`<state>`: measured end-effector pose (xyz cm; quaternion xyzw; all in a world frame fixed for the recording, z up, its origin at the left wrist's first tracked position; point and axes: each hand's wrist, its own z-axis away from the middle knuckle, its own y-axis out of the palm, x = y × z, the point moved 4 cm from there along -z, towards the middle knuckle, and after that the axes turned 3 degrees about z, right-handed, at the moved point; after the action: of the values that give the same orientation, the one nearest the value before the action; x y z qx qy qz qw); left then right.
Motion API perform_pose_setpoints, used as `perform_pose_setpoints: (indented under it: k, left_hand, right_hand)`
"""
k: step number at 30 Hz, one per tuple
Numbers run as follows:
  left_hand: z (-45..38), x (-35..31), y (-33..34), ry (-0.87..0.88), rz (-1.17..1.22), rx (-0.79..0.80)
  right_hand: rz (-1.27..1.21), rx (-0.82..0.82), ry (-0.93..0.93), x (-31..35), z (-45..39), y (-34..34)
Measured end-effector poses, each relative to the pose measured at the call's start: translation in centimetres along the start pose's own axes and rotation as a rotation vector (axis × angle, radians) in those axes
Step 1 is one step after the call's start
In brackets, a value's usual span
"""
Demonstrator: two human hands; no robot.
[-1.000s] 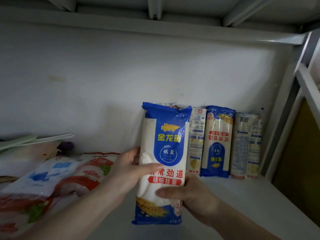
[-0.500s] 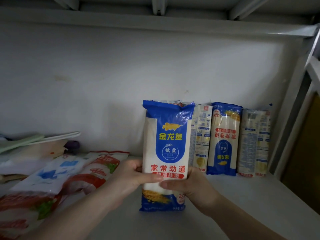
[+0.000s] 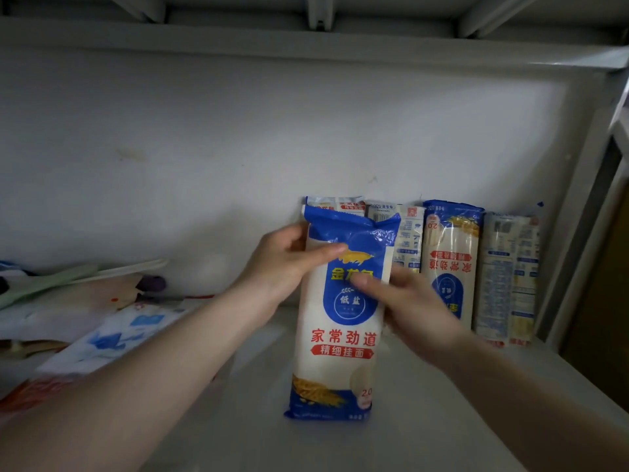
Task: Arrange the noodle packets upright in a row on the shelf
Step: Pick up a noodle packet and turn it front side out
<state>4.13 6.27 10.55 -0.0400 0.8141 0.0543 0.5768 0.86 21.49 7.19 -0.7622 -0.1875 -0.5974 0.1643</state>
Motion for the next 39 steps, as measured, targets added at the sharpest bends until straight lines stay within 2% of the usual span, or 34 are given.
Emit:
perform_pose_setpoints:
  k: [3,7,17,21,24,27,29,30,33,34,36,39]
  left_hand:
    - [-0.5,-1.4,0.1,0.075,0.002,-0.009]
    - [-0.6,-1.6,-0.1,0.063,0.071,-0.029]
    - [-0.1,-1.2,0.0,0.015,0.212,-0.065]
    - [-0.1,-1.6,0.1,0.016,0.257,-0.073]
    - [-0.2,-2.2,0.6,0.020,0.189,0.003]
    - [-0.1,-2.4,1.0,0.046,0.182,-0.044]
    - [0.0,-2.3,0.9,0.044,0.250,-0.117]
    - [-0.1,-2.2,0.6,0.037,0.280,-0.154]
    - [-0.4,-2.5,-0.7,0.032,0.369,-0.221]
    - [-0.7,-2.7,-1.2,0.041,0.396,-0.229]
    - [-1.1,-3.3,-1.9,0.049,0.405,-0.246]
    - [-1.5,-3.4,-3.2,0.008,0.370,-0.288]
  right_hand:
    - [-0.147,-0.036,-0.081,3.7,-1.7,-0.7]
    - [-0.101,-0.008,-0.125,5.5,-2.4,-1.1]
    - [-0.034,0.062,-0.090,5.3,-1.4,-1.9]
    - [0.042,0.015,-0.191,6.3,-1.2,-2.1]
    - [0.091,-0.031,-0.240,6.5,-1.4,-1.7]
    - [0.010,-0.079,-0.262,5.8,-1.6,-1.3]
    - [-0.054,-0.045,-0.208,4.7,-1.3,-1.4]
    - [-0.006,0.018,-0.151,3.8,-1.0,-1.5]
    - [0.380,0.348,0.073,-0.5,1.0,-0.9]
    - [0.450,0.400,0.153,-2.1,1.7,-0.9]
    - [0.380,0.400,0.286,-4.6,2.7,-1.0]
    - [0.244,0.397,0.383,-6.8,3.7,-0.6]
